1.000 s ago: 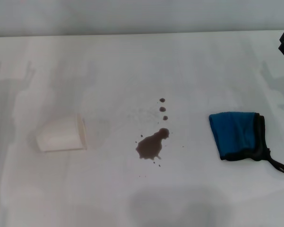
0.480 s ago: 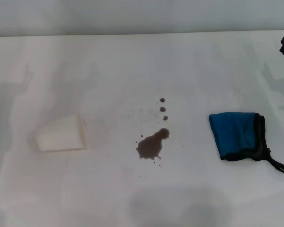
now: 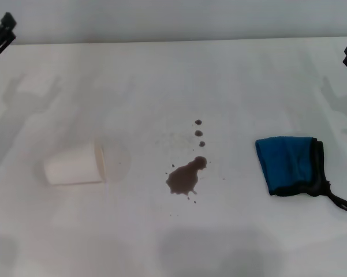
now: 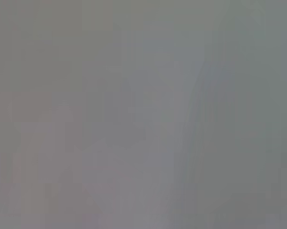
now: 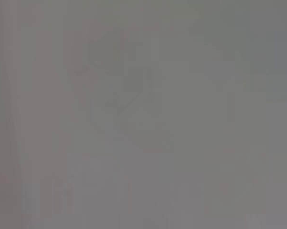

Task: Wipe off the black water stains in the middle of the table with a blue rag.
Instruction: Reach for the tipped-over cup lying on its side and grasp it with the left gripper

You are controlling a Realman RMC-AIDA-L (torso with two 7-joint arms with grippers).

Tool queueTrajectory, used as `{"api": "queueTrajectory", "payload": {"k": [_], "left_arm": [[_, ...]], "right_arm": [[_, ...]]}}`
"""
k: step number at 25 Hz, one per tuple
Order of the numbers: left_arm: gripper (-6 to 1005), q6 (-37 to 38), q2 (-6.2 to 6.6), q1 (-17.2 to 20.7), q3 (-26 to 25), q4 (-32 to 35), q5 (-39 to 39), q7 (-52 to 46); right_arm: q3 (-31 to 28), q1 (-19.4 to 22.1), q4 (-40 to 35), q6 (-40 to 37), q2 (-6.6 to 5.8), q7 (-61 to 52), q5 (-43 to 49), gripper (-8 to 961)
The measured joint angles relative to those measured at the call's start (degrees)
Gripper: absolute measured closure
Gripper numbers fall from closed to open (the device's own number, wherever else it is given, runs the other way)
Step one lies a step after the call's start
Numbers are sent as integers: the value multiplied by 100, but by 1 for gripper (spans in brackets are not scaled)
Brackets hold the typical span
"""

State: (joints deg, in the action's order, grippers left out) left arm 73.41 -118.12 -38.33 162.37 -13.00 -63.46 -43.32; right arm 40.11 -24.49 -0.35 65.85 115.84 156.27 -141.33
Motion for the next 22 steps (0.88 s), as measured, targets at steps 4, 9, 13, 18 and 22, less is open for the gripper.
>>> {"api": "queueTrajectory", "payload": {"k": [4, 9, 13, 18, 22], "left_arm": [[141, 210, 7, -471, 67, -1206, 1146, -1504], [140, 924, 12, -969, 70, -2628, 2106, -2905], [140, 1636, 116, -1297, 77, -3533, 2757, -3332], [141, 2291, 446, -1795, 88, -4036, 4062, -3454], [143, 2571, 668, -2283, 89, -4064, 5487, -3355]], "right_arm": [[-3, 16, -1, 4, 0, 0, 0, 88], [-4, 28, -9, 12, 0, 0, 0, 88], [-4, 33, -23, 9, -8, 0, 0, 89], [36, 10, -42, 11, -9, 0, 22, 89], [24, -7, -44, 23, -9, 0, 26, 90]]}}
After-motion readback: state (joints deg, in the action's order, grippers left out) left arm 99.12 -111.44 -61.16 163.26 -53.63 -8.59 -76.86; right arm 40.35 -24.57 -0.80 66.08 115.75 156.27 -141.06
